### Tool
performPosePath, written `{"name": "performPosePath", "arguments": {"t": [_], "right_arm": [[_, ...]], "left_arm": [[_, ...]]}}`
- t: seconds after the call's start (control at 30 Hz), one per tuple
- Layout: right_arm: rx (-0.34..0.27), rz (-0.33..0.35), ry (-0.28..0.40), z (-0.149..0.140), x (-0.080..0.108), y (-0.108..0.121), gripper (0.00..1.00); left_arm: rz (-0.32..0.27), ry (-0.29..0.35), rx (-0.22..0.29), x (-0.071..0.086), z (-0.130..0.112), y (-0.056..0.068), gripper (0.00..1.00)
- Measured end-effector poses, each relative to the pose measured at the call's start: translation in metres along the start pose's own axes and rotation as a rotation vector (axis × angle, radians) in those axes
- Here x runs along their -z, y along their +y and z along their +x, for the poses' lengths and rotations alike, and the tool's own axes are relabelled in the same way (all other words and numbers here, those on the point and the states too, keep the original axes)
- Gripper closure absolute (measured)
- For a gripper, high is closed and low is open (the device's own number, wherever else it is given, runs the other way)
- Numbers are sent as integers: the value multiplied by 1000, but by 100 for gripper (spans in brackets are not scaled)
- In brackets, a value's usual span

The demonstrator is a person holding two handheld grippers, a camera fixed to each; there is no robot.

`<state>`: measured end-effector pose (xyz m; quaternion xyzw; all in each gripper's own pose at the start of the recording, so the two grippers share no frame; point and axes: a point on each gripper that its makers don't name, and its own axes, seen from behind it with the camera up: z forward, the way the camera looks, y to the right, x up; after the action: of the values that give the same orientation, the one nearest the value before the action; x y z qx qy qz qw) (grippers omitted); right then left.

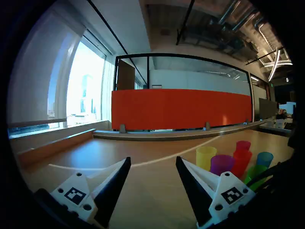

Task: Pour water

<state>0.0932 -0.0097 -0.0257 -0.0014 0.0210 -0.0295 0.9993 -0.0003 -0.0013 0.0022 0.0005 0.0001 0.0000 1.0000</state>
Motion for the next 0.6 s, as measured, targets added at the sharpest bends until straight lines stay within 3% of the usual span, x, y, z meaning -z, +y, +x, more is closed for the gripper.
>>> {"name": "performPosePath", "arguments": {"t": [0.3,0.6], "right_arm": [[29,-17,45,-13,-1,2,2],[-13,4,73,-30,-4,-2,1]], "left_arm": [[0,0,0,0,0,1,13],[0,0,0,-1,0,1,13]]}}
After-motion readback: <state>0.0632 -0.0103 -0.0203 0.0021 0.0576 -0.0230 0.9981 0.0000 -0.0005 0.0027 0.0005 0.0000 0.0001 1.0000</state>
